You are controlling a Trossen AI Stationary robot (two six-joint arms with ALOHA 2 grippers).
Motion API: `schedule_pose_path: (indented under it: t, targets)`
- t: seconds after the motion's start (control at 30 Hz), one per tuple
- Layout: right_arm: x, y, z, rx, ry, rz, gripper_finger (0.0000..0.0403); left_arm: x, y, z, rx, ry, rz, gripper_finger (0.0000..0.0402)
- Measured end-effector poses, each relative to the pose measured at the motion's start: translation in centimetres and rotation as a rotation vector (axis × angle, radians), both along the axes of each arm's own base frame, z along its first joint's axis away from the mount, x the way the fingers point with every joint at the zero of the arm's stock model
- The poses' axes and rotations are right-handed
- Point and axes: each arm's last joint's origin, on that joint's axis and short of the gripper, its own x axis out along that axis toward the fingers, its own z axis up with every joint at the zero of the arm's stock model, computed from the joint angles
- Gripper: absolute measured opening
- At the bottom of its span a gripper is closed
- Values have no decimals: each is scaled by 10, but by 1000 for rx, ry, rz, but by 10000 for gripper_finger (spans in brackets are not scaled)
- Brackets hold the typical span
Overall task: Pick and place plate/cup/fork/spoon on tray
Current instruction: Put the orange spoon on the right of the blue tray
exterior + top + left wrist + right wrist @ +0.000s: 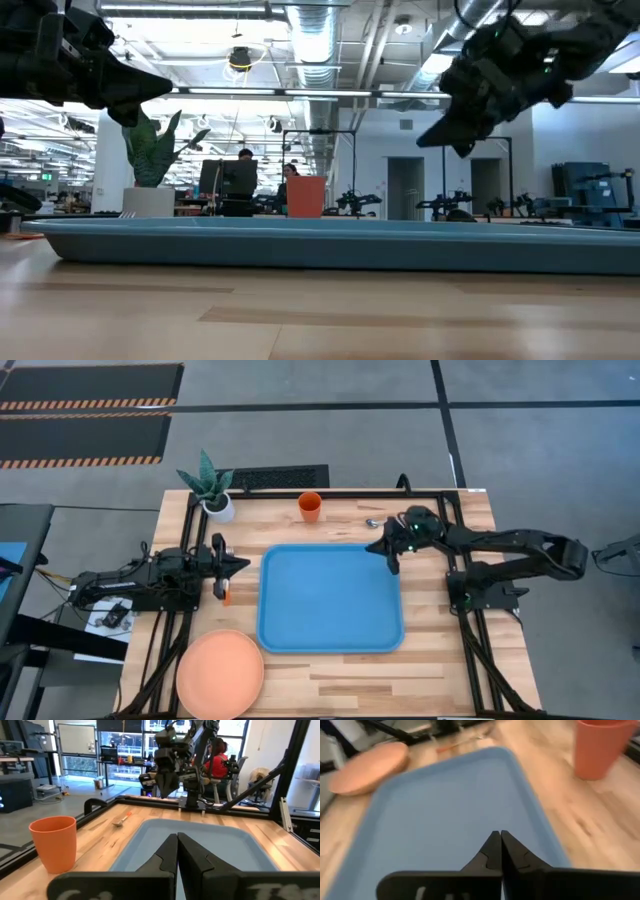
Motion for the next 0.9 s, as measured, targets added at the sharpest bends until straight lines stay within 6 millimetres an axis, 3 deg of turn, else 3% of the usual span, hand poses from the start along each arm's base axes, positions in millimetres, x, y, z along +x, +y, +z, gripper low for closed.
schedule_pose_path:
  t: [0.33, 0.53, 0.9]
  targets:
    - [-11, -51, -10, 3, 248, -107, 24, 0, 0, 0, 6, -2, 14, 0]
    - [-2, -78, -6, 9, 373, -115, 47, 0, 0, 0, -2, -2, 14, 0]
    - [25, -95, 2, -55, 494, -98, 104, 6, 2, -7, -17, 90, 54, 0]
